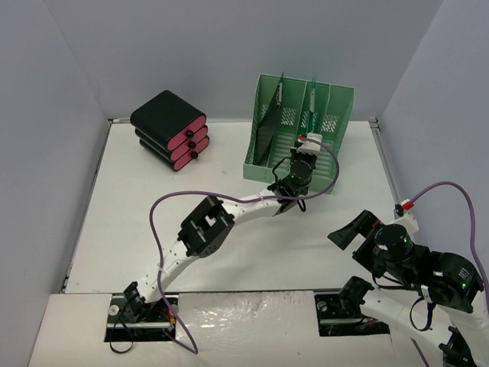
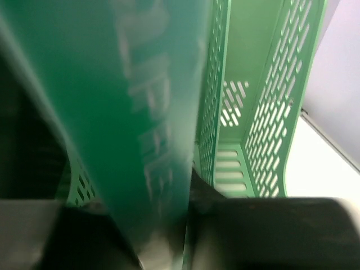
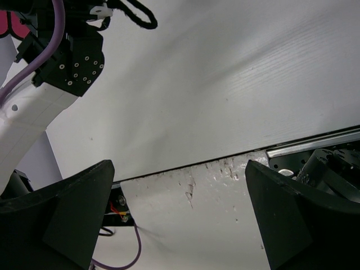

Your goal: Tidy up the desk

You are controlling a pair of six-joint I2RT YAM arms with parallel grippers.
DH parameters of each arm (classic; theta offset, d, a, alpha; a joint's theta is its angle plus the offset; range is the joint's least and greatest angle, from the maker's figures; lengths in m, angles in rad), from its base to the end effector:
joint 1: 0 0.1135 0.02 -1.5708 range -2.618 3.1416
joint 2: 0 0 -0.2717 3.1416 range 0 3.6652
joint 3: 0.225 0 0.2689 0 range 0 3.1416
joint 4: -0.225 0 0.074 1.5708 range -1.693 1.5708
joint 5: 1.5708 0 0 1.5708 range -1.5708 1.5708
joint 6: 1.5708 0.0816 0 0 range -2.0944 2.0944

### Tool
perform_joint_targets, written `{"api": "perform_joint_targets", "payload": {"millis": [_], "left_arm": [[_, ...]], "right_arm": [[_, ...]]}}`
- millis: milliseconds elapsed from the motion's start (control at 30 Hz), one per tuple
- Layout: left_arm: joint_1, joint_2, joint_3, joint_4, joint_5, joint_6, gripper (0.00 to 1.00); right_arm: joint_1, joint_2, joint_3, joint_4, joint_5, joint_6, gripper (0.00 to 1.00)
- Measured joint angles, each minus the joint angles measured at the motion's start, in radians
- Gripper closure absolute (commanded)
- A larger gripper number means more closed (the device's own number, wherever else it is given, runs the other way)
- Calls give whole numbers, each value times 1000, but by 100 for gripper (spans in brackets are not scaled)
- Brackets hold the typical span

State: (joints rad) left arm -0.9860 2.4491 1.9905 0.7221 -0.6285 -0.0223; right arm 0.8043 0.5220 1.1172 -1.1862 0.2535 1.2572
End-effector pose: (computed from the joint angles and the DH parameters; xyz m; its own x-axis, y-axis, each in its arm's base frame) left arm 0.3855 -0.4954 0.2612 0.1357 -0.2376 -0.9618 0.3643 0.9148 -0.1746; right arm 0.0806 0.0542 0.3604 -0.6451 0.6576 -0.3891 0.1971 0.6352 0.7468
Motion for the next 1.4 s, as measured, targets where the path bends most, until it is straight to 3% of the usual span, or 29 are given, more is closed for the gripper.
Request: {"api": "perform_joint_targets", "payload": {"millis": [67, 267, 600, 800, 1000, 1167, 1267, 1300, 1400], "left_arm": [[-2, -3, -16, -8, 6, -13, 34], [-16, -4, -43, -48, 48, 2, 19], [-75, -121, -18, -101, 145, 129, 17], [-131, -272, -15, -178, 160, 185, 17], [-237, -528, -180, -299, 80, 222, 16], [-311, -736, -359, -555, -55, 150, 11], [-309, -843, -451, -749, -148, 43, 8], [-306, -877, -479, -813, -179, 3, 3], [-289, -980, -519, -1081, -248, -156, 3]], "right_arm": [[0, 0, 0, 0, 0, 0, 0], [-1, 0, 0, 0, 5, -2, 0], [-1, -1, 0, 0, 40, -17, 0], [-1, -13, 8, 2, 68, -31, 0], [-1, -43, 21, 11, 110, -62, 0], [-1, -44, 19, 45, 138, -129, 0], [-1, -34, -4, 87, 148, -177, 0], [-1, -29, -14, 102, 151, -192, 0], [-1, 0, -72, 193, 152, -244, 0]]}}
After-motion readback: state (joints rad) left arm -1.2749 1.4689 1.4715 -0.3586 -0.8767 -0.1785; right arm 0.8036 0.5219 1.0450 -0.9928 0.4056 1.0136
